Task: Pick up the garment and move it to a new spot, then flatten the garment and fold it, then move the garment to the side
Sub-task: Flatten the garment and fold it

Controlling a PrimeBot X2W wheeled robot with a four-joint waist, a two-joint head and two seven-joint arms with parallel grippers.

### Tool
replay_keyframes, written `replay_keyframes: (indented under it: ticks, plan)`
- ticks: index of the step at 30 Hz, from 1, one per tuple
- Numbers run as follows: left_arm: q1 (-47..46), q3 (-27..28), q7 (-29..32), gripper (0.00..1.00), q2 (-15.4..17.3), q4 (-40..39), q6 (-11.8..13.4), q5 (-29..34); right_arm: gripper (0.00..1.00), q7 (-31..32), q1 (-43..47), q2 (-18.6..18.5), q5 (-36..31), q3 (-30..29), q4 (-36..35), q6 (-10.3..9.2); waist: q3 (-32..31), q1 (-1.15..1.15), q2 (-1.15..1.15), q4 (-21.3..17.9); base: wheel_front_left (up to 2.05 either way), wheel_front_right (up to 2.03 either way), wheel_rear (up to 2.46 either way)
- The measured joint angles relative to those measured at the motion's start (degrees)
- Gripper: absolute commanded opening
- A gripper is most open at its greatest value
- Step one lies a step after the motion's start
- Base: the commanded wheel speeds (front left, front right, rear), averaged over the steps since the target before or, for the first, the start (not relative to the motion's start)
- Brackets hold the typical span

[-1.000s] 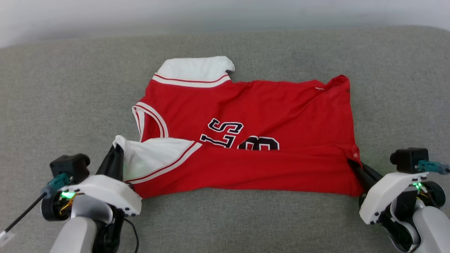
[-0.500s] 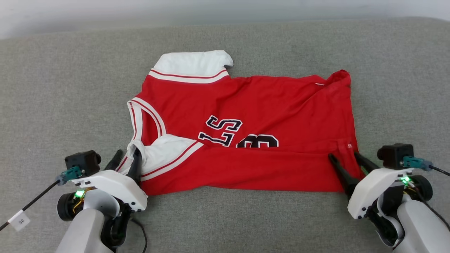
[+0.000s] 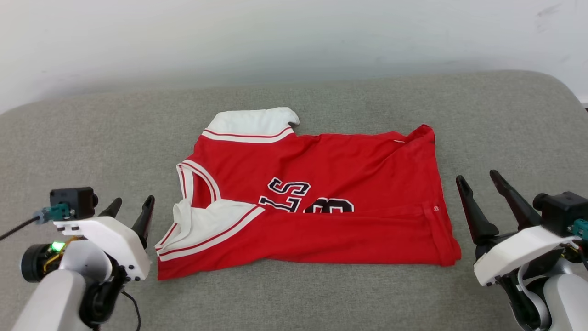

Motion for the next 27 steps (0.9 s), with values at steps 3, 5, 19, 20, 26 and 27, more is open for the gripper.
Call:
replay_keyframes:
  ticks: [3,5,19,20,26,27]
  plan:
    - [0.8,-0.3,7.0,1.0,3.0,-5.8,0.8,-0.5,1.0,0.5,2.2,1.5,-2.4,-2.7,-5.2,0.0,-0.4,0.0,0.0,-0.6,0.0,0.0,0.0]
    - [1.4,-0.3,9.6,1.0,3.9,-7.8,1.2,-1.1,1.0,0.5,2.8,2.2,-2.9,-3.5,-6.9,0.0,-0.4,0.0,0.0,-0.8,0.0,0.0,0.0]
    - [8.1,-0.4,27.8,1.0,7.9,-14.9,7.1,-6.5,1.0,2.0,4.2,6.2,-5.8,-6.0,-17.9,0.0,7.3,0.0,0.0,-3.6,0.0,0.0,0.0]
    - [7.9,-0.4,28.0,1.0,7.7,-14.3,7.2,-6.8,1.0,2.0,4.1,6.2,-5.7,-6.0,-17.9,0.0,8.1,0.0,0.0,-3.8,0.0,0.0,0.0]
    - [5.7,-0.5,31.5,0.0,7.3,-12.4,6.8,-9.5,1.0,2.0,3.4,6.1,-5.1,-6.3,-17.3,0.0,11.0,-0.01,0.0,-5.1,0.0,0.0,0.0]
    - [5.4,-0.5,31.5,0.0,7.1,-12.1,6.5,-9.8,1.0,2.0,3.3,6.0,-5.1,-6.4,-17.1,0.0,11.1,-0.01,0.0,-5.2,0.0,0.0,0.0]
